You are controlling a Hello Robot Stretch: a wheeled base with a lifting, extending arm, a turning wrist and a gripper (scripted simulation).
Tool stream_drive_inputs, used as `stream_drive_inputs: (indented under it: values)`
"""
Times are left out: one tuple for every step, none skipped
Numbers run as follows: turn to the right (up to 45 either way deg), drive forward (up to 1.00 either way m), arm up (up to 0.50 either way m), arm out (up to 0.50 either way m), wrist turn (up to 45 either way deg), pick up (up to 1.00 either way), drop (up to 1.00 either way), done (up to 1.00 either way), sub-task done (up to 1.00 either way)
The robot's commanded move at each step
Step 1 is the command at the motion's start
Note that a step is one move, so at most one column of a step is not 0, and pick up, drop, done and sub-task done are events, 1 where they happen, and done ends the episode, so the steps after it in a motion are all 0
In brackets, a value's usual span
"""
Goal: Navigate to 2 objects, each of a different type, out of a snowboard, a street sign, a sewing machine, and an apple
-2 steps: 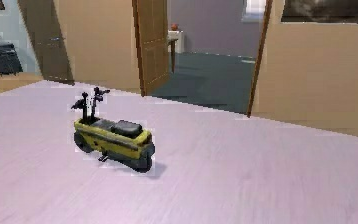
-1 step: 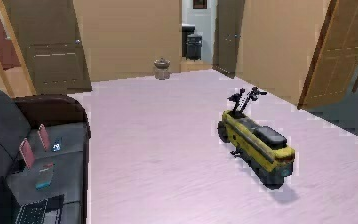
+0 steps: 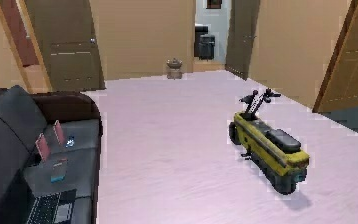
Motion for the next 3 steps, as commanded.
stream_drive_inputs:
  values:
    - [0.0,1.0,0.0,0.0,0.0,0.0,0.0,0.0,0.0]
    - [-3.0,0.0,0.0,0.0,0.0,0.0,0.0,0.0,0.0]
    - [-3.0,0.0,0.0,0.0,0.0,0.0,0.0,0.0,0.0]
